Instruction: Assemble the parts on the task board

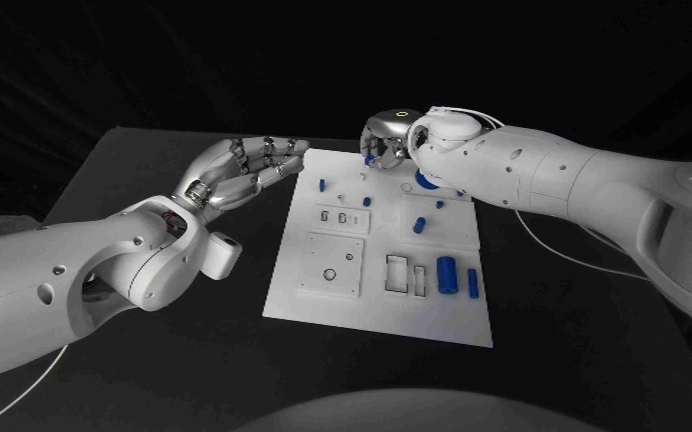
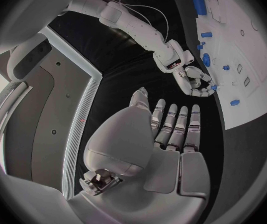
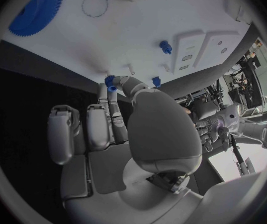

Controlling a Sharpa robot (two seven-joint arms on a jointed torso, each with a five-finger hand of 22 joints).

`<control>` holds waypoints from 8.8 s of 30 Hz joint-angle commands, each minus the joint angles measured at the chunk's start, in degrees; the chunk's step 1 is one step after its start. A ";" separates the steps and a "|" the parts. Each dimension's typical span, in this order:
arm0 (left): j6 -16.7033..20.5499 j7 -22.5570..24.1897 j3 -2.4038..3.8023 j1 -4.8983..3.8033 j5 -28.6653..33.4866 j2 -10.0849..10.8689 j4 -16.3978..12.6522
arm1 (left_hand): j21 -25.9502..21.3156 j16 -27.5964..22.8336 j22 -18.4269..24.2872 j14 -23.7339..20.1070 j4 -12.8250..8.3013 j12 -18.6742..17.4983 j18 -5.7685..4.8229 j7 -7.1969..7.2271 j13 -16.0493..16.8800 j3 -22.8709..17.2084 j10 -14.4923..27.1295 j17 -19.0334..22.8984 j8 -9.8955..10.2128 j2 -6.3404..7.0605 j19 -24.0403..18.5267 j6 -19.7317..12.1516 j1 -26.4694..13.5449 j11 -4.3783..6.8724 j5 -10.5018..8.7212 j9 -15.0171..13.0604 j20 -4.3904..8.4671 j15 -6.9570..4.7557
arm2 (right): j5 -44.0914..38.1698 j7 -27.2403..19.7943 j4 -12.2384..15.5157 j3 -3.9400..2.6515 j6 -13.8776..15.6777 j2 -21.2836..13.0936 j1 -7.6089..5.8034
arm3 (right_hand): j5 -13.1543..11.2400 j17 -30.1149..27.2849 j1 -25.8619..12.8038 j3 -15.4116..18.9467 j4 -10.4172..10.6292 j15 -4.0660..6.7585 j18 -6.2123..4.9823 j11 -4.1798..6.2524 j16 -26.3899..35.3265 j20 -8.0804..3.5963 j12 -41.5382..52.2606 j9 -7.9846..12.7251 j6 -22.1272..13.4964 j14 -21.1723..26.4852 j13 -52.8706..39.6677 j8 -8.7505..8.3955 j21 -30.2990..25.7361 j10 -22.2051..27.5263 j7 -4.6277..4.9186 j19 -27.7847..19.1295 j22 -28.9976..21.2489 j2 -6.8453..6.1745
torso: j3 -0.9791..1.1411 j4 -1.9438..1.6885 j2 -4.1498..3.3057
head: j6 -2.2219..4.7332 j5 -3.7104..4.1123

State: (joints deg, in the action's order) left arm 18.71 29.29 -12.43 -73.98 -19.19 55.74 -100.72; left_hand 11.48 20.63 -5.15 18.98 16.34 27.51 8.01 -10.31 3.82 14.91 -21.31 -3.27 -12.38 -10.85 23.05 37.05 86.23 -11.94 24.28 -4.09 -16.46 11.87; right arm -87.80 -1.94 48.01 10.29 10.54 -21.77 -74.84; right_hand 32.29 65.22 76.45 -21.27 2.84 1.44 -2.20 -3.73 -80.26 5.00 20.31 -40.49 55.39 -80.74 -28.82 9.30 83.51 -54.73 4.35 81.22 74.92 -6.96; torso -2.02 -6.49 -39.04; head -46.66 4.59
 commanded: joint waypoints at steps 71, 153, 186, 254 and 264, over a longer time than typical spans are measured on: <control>-1.83 -0.62 -0.18 0.25 -0.22 -0.45 2.06 | 0.31 0.99 0.06 0.95 0.03 0.66 -0.11 -1.14 -0.12 -0.72 0.32 -0.17 -0.38 -0.04 0.56 0.59 1.50 -0.50 0.71 0.04 -0.19 0.33 | 6.83 -0.16 17.37 0.35 13.55 -22.26 2.15 | -21.12 24.78 -1.65 12.57 5.47 -0.08 1.75 2.64 -9.74 0.15 69.69 15.25 -4.26 -9.26 -61.18 0.03 5.30 -35.27 1.17 7.36 14.27 4.64 | 0.11 0.99 0.53 | -0.06 -0.71; -3.35 -2.03 -0.19 0.30 -0.42 -1.04 2.75 | 0.46 1.56 0.03 1.46 0.11 0.81 -0.07 -1.22 -0.12 -0.91 0.41 -0.24 -0.38 -0.12 0.91 0.57 1.76 -0.62 0.72 0.07 -0.19 0.50 | 7.44 0.55 17.07 0.25 4.77 -13.70 0.98 | -0.55 24.78 -1.32 8.89 3.43 -0.27 2.20 1.94 -9.74 0.11 69.69 0.55 -3.61 -9.26 -61.18 6.07 6.49 -35.27 1.27 8.78 15.08 2.97 | 0.05 0.92 0.52 | -1.71 -0.87; -3.72 -2.73 -0.20 0.41 -0.46 -1.36 2.82 | 0.48 1.62 0.03 1.51 0.11 0.86 -0.06 -1.23 -0.12 -0.97 0.41 -0.24 -0.38 -0.14 0.97 0.58 1.85 -0.67 0.75 0.07 -0.20 0.55 | 8.06 0.03 8.13 0.19 2.51 -3.92 2.89 | -1.79 24.78 -1.59 6.78 3.26 -0.92 2.20 1.38 -9.74 0.94 69.69 2.74 -6.27 -9.26 -61.18 1.80 6.49 -35.27 2.34 8.78 15.08 2.76 | 0.09 1.07 0.55 | -2.25 -1.08; -3.90 -3.51 -0.23 0.58 -0.58 -0.99 3.22 | 1.97 3.39 -0.47 3.03 0.06 1.36 -0.02 -1.42 -0.13 -1.97 0.58 -0.38 -0.41 -0.59 3.90 0.65 3.10 -0.96 1.21 0.11 -0.18 0.81 | 9.07 -1.81 15.35 0.24 10.61 -14.01 3.49 | -17.86 24.78 -1.82 9.79 2.69 0.84 2.04 3.32 -9.74 -0.74 69.69 7.14 -0.16 -9.26 -61.18 2.16 6.06 -35.27 0.30 8.34 14.88 4.92 | 0.05 1.09 0.61 | -1.74 -1.42; -3.81 -3.65 -0.25 0.59 -0.58 -1.23 3.53 | 1.98 3.44 -0.47 3.07 0.07 1.37 -0.03 -1.42 -0.13 -2.00 0.58 -0.38 -0.41 -0.61 3.92 0.65 3.13 -0.96 1.22 0.11 -0.18 0.82 | 9.17 -1.06 21.95 0.26 13.46 -22.82 1.14 | -18.45 24.78 -1.07 9.41 4.24 0.75 1.74 3.28 -9.74 -0.73 69.19 12.13 -3.09 -9.26 -60.68 -3.81 5.15 -34.63 1.13 7.49 14.48 3.96 | 0.11 1.06 0.70 | -1.71 -1.15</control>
State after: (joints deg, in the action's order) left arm 15.65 25.39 -12.72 -73.39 -19.58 54.67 -97.16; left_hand 13.47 23.74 -5.65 21.71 16.36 28.54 8.01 -10.30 3.78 13.16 -20.68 -3.57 -12.60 -11.30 26.93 37.46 88.79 -12.57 25.17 -4.06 -16.66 12.63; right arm -78.69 -3.04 69.28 10.48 21.48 -44.33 -73.72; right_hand 14.09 74.90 75.07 -11.89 6.87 2.08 -0.82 -0.60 -89.80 4.49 89.47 -28.52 52.14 -84.02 -74.95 5.61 88.84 -84.04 5.45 84.02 74.93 -3.14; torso -1.95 -5.42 -38.39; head -48.40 3.36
